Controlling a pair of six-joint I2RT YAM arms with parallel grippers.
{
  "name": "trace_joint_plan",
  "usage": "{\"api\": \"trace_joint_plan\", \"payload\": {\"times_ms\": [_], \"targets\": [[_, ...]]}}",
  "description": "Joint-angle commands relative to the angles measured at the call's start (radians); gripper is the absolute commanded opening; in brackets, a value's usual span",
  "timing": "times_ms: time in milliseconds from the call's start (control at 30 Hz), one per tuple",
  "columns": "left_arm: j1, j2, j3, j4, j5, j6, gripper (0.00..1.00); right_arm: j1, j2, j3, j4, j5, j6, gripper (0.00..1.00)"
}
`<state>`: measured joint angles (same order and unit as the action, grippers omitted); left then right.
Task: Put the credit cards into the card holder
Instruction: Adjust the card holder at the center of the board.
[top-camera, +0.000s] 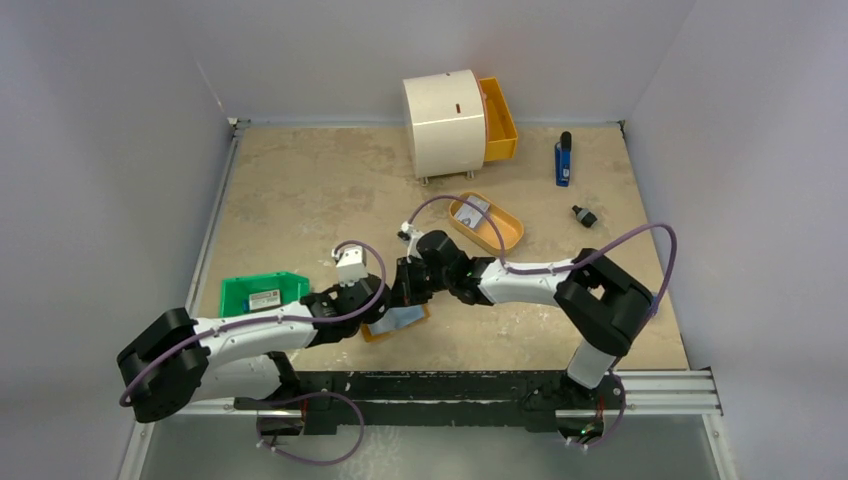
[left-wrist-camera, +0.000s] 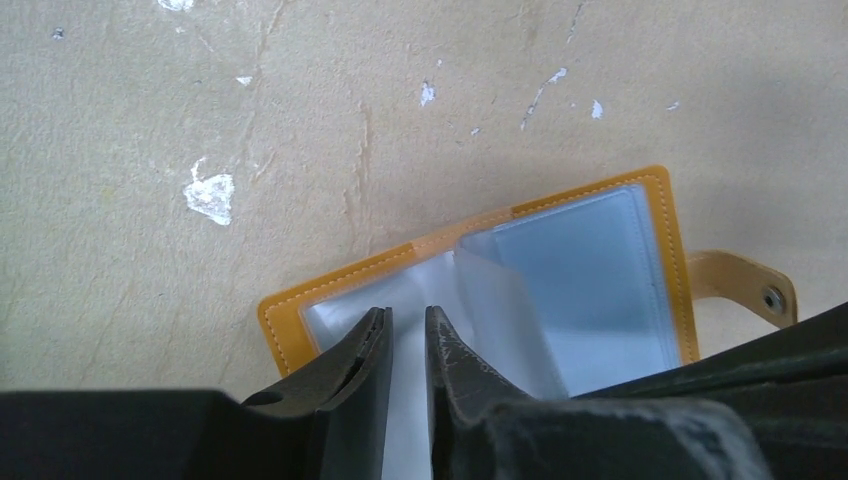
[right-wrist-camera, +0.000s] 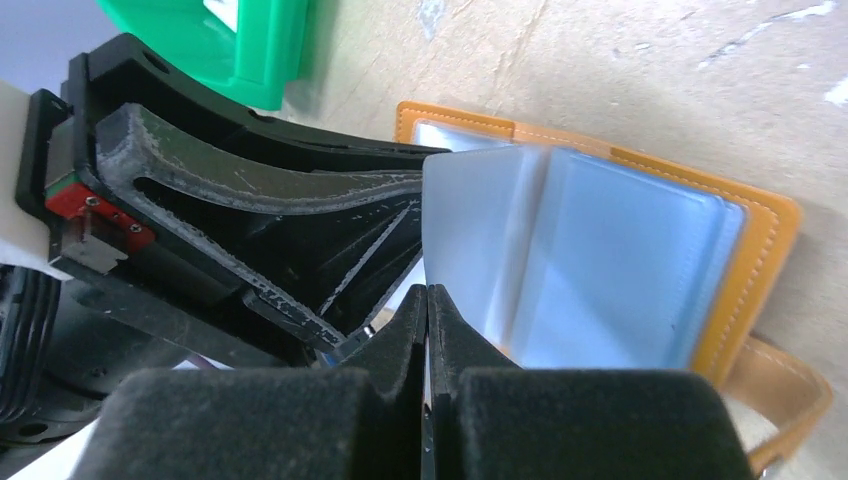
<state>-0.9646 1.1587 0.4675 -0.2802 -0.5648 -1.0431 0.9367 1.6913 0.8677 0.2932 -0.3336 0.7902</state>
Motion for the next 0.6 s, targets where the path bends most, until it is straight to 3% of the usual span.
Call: {"api": "trace_joint_plan", "payload": {"times_ms": [0,167,400,567], "targets": [[-0.003,-0.002,0.004,-0.013,-0.051,-0.038,0.16,0.018,0.025,0.065,-0.001,-0.065,-0.053,0.00],[-0.003,-0.070,0.005,-0.071,-0.096,-0.063,0.15,0.020,0.034,0.075,-0.013,-0.068,-0.071,0.07],[-0.003,-0.141,0.031,-0.138,-0.127,-0.084,0.27,0.036,0.073,0.106,-0.027,-0.081,-0.093,0.22],[-0.003,-0.172,0.040,-0.169,-0.141,-0.107,0.31,0.053,0.101,0.137,-0.040,-0.097,-0.111,0.27]]}}
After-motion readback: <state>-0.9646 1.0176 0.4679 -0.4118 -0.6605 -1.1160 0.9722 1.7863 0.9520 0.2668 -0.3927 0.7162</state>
